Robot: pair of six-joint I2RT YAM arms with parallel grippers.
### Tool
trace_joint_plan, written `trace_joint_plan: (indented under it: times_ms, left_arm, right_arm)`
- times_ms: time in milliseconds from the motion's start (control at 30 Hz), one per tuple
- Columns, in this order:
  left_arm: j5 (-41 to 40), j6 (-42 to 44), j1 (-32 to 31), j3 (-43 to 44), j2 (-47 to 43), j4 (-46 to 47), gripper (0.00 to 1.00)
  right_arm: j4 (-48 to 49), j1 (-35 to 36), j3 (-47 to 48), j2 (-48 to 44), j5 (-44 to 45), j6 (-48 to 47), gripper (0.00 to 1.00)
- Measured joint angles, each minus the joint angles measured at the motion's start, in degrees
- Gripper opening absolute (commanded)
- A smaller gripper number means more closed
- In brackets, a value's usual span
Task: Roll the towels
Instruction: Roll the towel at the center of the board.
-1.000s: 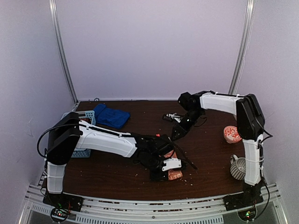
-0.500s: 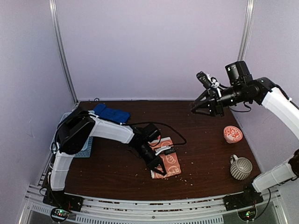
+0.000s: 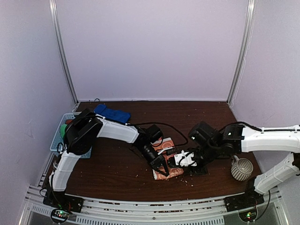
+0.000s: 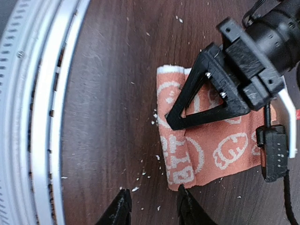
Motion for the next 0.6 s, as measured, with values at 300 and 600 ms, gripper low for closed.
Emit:
trace_joint_plan:
  times_ms: [300,600]
  left_arm:
    - [0.3,0.0,0.0,0.2,0.1,-1.3,0.0]
    - [0.3,0.1,0.0,0.3,0.1,-1.6,0.01]
  right_arm:
    - [13.7,2.2,-3.9,9.4,12.1,-1.2,0.37]
    - [17.6,2.4,-3.5,16.9,10.9,-2.1,0.29]
